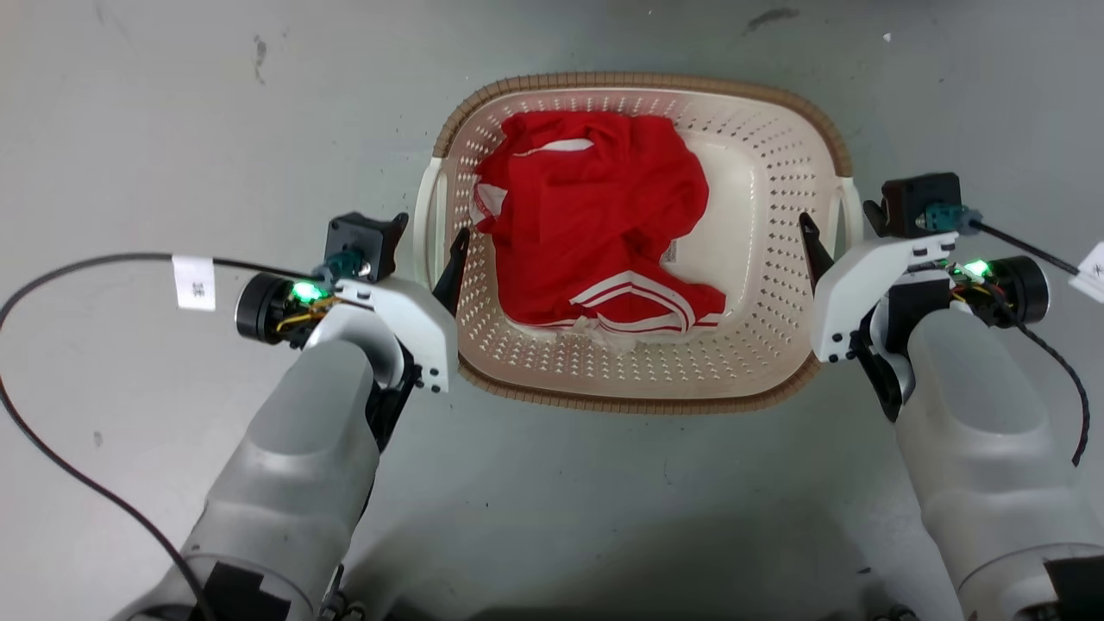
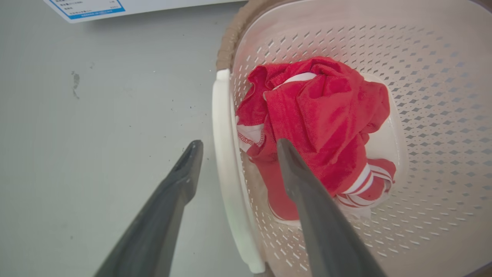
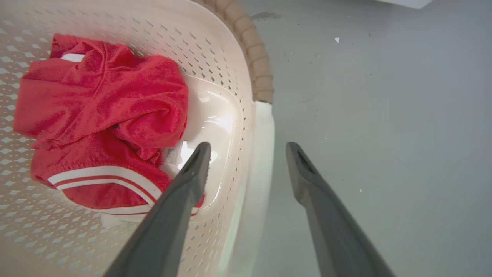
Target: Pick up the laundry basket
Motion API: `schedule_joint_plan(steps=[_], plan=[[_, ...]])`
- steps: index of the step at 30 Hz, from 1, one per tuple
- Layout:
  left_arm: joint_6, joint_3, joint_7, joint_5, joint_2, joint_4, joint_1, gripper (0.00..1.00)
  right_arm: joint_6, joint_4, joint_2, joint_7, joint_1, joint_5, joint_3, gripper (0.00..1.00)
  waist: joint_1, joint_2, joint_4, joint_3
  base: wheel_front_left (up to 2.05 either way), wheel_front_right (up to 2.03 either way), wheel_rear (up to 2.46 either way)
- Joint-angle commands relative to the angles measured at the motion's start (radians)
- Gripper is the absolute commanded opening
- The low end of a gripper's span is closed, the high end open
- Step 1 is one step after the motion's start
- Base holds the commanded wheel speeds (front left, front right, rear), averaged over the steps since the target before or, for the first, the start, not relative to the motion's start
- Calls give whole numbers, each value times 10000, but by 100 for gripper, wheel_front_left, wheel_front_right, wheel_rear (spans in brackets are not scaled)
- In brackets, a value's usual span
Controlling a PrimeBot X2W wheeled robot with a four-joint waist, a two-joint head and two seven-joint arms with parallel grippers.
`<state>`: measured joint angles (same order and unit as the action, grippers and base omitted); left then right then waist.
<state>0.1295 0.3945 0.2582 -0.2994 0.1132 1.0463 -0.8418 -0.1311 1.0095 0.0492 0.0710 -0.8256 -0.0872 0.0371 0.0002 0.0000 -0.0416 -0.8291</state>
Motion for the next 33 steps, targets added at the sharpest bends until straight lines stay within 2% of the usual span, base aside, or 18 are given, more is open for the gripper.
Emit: schedule_joint_plan(steps=[1,13,26,27,28,29,30,33], plan=[[8,130,-46,-210,21,123,-263,100,7,131,20,-123,-234,-72,28,100,-2,0,-76,-170,0,0,0],[10,2832,-1266,-2087,594,583,-1503,100,7,1271,17,-1739,-1377,-350,124,100,-2,0,-152,-663,0,0,0],[11,4505,-1297,-3769,1030,623,-1998,100,7,1646,17,-1411,-1592,-258,297,100,-2,0,-168,-822,0,0,0],[11,4655,-1368,-3911,993,544,-1964,45,7,1669,17,-1384,-1613,-305,304,100,-2,0,-169,-830,0,0,0],[11,4805,-1463,-4120,963,402,-1888,0,7,1701,17,-1390,-1617,-350,368,100,-2,0,-169,-836,0,0,0],[11,4916,-1547,-4312,1009,322,-1855,0,7,1713,18,-1406,-1607,-430,451,33,-2,0,-174,-843,0,0,0],[1,5032,-1568,-4447,1093,261,-1888,0,7,1713,20,-1412,-1606,-491,533,0,-2,0,-187,-858,0,0,0],[2,5383,-1457,-4790,1237,175,-2029,0,11,1702,29,-1437,-1651,-724,709,0,-2,0,-232,-916,0,0,0]])
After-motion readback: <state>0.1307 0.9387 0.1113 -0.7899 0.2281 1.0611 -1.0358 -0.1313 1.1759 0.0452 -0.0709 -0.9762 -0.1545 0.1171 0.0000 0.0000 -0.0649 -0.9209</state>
